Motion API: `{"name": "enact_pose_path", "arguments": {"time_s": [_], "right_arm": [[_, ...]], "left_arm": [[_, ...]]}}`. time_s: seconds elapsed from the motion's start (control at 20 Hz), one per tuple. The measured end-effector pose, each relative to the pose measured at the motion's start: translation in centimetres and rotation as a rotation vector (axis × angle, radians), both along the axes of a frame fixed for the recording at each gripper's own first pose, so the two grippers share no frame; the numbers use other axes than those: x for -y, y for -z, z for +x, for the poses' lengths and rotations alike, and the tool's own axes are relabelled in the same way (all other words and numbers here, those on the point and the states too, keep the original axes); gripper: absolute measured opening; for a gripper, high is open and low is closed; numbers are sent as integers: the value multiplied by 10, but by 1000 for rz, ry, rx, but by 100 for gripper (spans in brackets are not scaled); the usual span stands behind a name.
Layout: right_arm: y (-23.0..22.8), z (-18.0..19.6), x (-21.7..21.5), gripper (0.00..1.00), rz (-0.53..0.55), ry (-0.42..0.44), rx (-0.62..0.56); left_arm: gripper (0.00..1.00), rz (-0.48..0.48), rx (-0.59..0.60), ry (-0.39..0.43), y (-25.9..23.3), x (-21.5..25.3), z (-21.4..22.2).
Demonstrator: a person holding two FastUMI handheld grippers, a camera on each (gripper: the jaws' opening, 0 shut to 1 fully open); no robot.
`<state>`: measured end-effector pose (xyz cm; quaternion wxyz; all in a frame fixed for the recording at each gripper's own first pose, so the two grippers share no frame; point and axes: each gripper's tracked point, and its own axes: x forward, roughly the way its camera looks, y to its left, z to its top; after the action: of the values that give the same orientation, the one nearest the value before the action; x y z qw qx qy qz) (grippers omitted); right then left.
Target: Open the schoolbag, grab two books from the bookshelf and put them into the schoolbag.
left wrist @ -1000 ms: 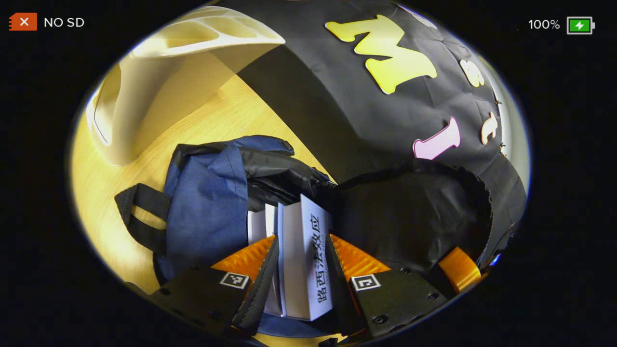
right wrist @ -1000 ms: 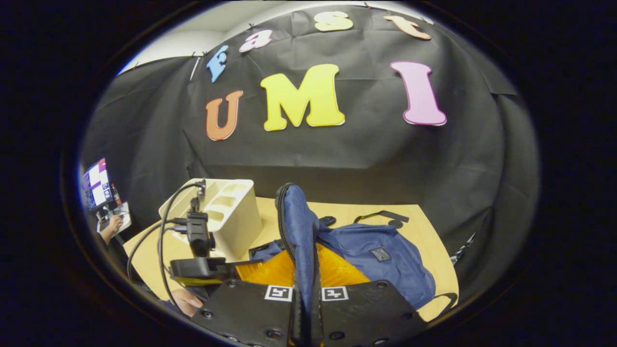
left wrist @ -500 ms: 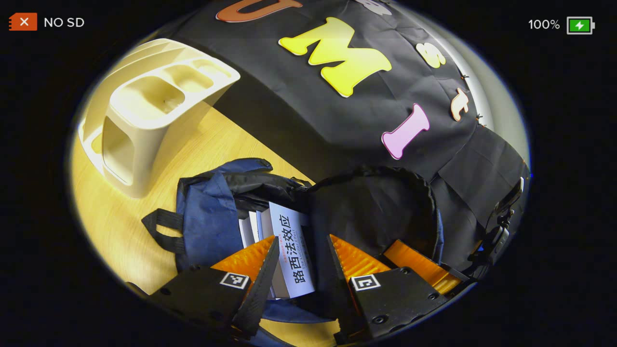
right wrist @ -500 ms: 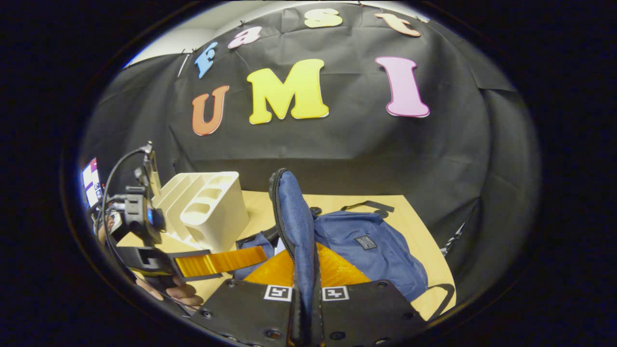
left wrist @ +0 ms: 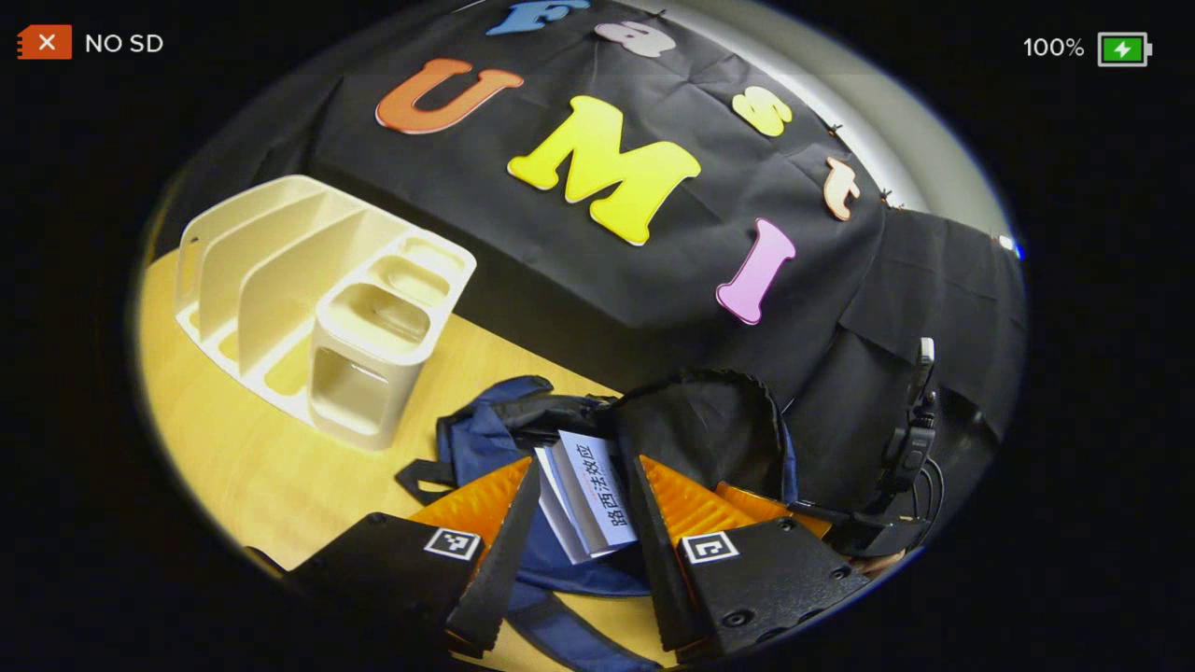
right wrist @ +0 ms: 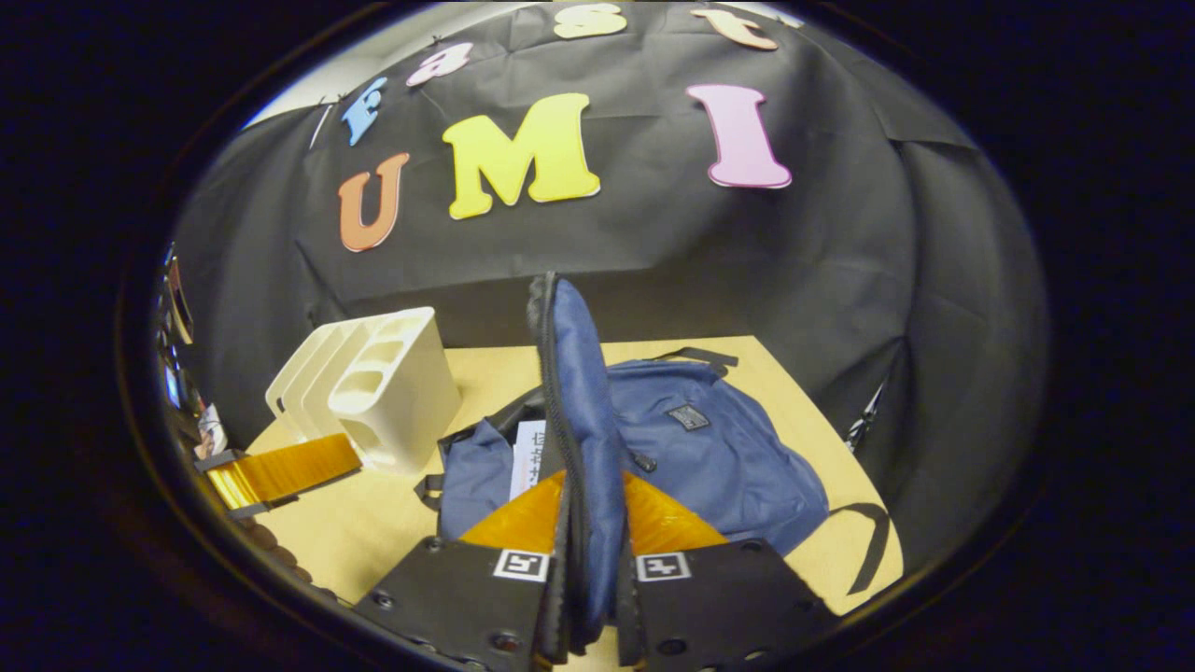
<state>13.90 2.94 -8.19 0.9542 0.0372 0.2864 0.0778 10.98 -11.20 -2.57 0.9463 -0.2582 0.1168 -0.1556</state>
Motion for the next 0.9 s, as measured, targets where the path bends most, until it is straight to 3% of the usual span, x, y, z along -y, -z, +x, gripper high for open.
{"name": "enact_pose_path", "arguments": {"time_s": [0.25, 0.35, 0.5, 0.7, 0.9], "right_arm": [[6, -20, 0, 30, 52, 49, 18], [3, -29, -2, 39, 87, 86, 26], [-11, -50, 2, 39, 34, 115, 98], [-31, -81, -8, 58, -6, 108, 175], [-74, -111, -25, 57, -8, 84, 274]], "left_arm": [[68, 133, 85, -76, -13, -46, -33], [70, 177, 86, -103, -14, -67, -49], [74, 283, 106, -201, -18, -113, -70], [80, 368, 174, -306, -36, -159, -111], [85, 395, 189, -393, -36, -190, -144]]}}
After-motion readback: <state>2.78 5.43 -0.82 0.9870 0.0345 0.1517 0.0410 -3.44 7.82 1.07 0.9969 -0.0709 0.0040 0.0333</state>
